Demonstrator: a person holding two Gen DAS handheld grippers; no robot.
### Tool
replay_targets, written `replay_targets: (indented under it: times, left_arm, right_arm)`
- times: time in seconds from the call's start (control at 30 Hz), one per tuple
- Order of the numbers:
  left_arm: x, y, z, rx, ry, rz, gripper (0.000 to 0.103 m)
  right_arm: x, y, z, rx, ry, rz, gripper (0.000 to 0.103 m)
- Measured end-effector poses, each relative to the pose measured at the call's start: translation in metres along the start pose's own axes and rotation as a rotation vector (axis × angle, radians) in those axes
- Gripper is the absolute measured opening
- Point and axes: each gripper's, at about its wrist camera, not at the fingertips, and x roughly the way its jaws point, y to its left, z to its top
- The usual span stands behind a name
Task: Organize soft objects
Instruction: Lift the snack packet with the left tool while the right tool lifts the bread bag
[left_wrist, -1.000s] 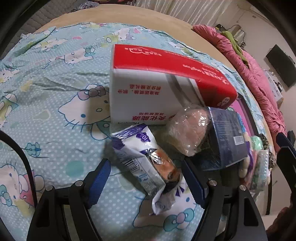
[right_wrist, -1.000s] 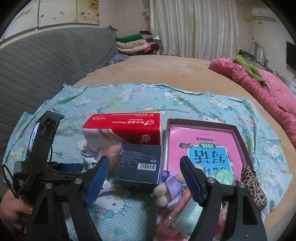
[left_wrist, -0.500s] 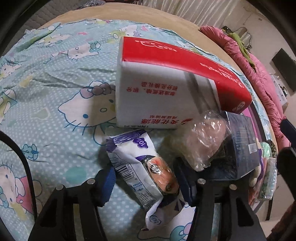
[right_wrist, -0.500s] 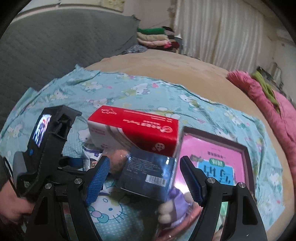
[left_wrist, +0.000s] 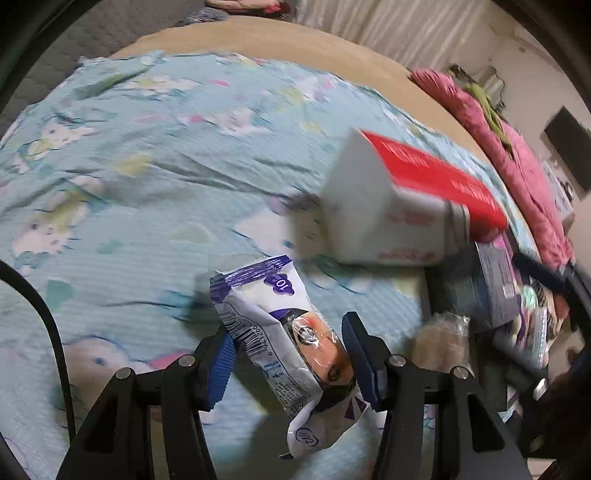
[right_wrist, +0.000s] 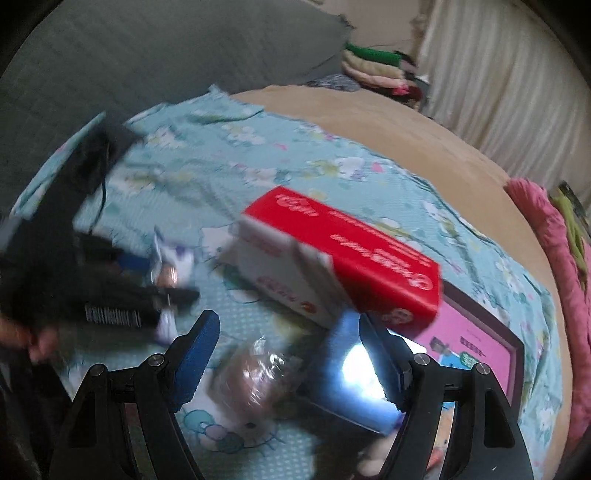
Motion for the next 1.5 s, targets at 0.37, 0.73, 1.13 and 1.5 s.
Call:
replay_targets:
  times: [0.37, 0.73, 1.13, 1.5]
  left_arm:
    - [-0.015, 0.015, 0.004, -0.025, -0.031, -0.038, 0.056]
    - [-0.020, 0.013, 0.005, -0.016, -0.044, -0.048, 0.056]
    - [-0.033, 0.012, 0.006, 0.004, -0.081, -0.006, 0.056]
    - [-0.063, 0.003, -0.004, 0.043, -0.129, 0.042, 0.056]
  right_arm:
    - [0.040, 0.051, -0.016, -0.226, 0.201, -0.128, 0.079]
    - [0.079, 0.056, -0.024, -0.411, 0.316, -0.199, 0.071]
    - [0.052, 0.024, -0.011, -0.042, 0.204, 0.001, 0.059]
    - [-0.004, 0.012, -0.002, 0.268, -0.011, 0.184, 0.057]
